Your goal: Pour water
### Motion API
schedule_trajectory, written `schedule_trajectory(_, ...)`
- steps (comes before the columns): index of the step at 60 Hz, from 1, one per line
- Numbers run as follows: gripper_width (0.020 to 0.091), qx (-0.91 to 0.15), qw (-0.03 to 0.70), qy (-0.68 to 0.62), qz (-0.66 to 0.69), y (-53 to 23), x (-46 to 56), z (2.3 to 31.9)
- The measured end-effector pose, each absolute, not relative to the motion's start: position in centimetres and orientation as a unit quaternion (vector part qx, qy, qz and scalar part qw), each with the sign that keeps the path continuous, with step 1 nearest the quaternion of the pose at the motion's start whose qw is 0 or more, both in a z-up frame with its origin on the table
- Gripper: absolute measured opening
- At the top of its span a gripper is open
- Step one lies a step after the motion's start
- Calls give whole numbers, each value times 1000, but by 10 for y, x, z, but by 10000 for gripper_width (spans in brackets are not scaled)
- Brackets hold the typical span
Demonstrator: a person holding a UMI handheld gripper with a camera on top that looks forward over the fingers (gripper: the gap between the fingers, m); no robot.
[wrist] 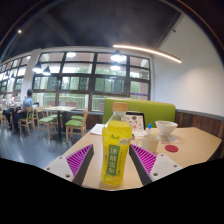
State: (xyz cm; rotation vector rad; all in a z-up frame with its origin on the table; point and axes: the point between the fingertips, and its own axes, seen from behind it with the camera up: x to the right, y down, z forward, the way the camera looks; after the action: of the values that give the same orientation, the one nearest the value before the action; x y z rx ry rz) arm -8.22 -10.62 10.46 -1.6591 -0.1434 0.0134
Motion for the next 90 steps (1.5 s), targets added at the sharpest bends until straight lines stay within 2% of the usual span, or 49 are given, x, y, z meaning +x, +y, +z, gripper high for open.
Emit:
schedule_trajectory(4,817,-738,674,-48,-12,-82,-77,104)
schedule_trajectory(6,791,-735,676,-40,-30,-83,-79,102)
schedule_trajectory(10,445,-735,674,-28,-62,-55,-65,95)
schedule_trajectory(12,444,-731,680,-15,-57,-49,-65,96)
schedule_trajectory(13,402,-731,680,-11,-58,-58,-67,95)
schedule_trajectory(15,400,-729,683,-7,-48,-47,-66,95)
schedule_trajectory(16,364,-730,683,-6,-40,-46,-69,94)
schedule_trajectory(18,356,-732,681,-3,-16,-42,-74,92)
schedule_trajectory(19,308,-734,680,-2,-6,-41,-76,91)
schedule_trajectory(23,283,-733,680,1,15,-32,-67,89)
schedule_trajectory(35,282,-737,676,-16,17,-24,-71,91)
schedule_trajectory(42,280,-741,666,4,91,-5,-91,104)
schedule_trajectory(44,279,-735,664,20,133,4,-94,111)
schedule_trajectory(49,279,-707,657,88,246,18,-112,149)
schedule_trajectory(50,279,-699,654,99,271,31,-102,149)
schedule_trajectory(57,280,-631,608,243,417,52,-83,191)
schedule_trajectory(64,280,-520,511,400,556,90,-43,192)
schedule_trajectory(71,280,-444,421,495,617,114,-21,171)
schedule_trajectory(73,281,-428,405,515,623,103,-22,177)
schedule_trajectory(83,280,-348,328,584,655,126,-9,163)
schedule_trajectory(90,280,-331,312,594,664,127,-8,160)
